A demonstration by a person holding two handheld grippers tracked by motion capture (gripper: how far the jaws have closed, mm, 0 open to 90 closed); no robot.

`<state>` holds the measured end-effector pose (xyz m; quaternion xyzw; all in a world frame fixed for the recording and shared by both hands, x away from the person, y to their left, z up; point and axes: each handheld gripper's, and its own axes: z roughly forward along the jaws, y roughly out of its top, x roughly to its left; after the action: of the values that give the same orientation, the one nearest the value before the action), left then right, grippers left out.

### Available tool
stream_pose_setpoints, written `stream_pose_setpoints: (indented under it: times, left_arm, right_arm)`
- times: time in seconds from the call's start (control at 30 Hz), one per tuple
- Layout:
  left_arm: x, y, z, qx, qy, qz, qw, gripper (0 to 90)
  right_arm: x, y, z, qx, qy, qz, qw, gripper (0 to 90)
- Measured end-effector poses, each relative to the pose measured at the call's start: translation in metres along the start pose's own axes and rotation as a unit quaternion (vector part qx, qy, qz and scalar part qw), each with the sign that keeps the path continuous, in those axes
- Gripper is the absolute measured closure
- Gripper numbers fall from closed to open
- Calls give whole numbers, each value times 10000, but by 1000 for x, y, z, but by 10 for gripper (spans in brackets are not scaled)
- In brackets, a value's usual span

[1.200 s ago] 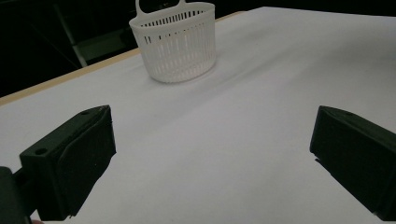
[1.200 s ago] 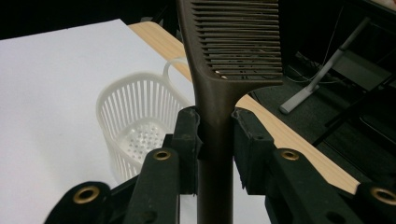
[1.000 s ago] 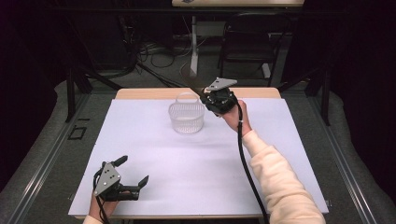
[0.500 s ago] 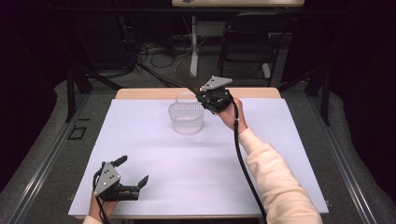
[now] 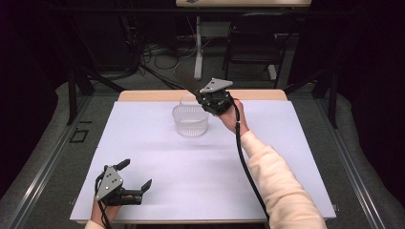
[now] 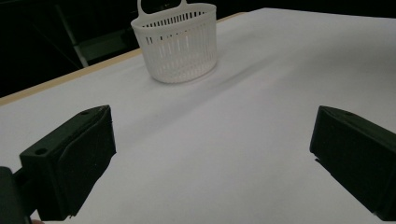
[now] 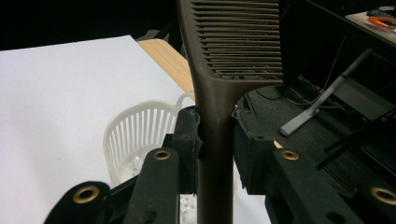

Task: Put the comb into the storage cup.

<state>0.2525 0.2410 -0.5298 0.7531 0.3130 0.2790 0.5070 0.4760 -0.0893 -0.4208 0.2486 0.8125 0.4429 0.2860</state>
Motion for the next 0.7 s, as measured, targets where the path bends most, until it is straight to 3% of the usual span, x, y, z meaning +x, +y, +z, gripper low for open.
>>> stream_pose_setpoints:
  times: [0.7]
  left_arm:
    - [0,0,-1,-12,13,-10,10000,0]
  right_arm:
    - [9,6,11,-205,-10,-110,9997,726]
